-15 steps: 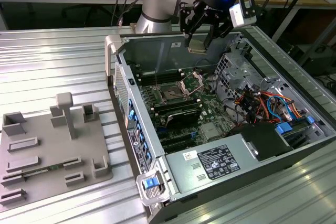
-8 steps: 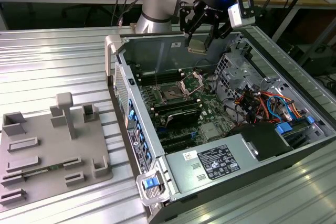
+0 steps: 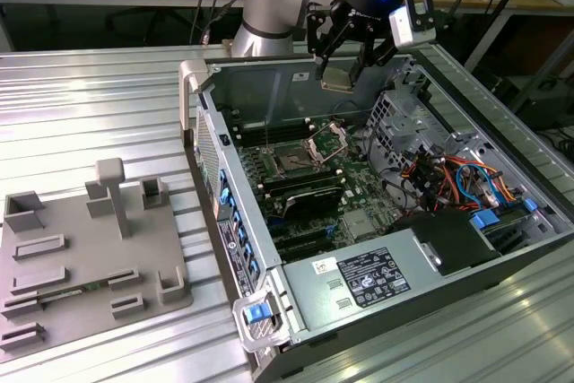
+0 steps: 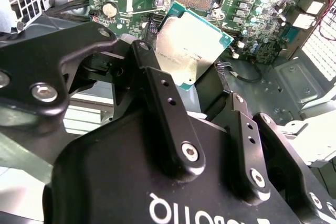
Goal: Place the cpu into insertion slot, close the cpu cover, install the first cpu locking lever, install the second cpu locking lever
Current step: 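Place the cpu into insertion slot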
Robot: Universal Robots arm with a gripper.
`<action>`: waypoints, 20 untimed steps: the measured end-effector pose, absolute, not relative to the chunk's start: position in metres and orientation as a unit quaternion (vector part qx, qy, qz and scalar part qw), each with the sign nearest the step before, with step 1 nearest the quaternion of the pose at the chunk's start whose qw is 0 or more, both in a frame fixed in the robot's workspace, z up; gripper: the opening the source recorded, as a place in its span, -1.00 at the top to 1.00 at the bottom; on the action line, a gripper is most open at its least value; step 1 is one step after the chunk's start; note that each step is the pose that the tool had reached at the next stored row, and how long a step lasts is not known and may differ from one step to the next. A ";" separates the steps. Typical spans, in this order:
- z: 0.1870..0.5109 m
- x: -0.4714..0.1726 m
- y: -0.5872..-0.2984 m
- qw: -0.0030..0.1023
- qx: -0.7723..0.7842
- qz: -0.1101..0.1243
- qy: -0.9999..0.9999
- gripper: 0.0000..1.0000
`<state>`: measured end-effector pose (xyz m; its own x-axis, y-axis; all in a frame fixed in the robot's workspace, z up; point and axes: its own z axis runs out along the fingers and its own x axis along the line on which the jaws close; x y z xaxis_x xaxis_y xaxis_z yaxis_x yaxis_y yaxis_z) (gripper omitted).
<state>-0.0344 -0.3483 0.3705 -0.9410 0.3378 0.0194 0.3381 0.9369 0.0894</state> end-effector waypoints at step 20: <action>0.370 -0.035 -0.348 0.000 -0.216 -0.046 -0.975 -0.09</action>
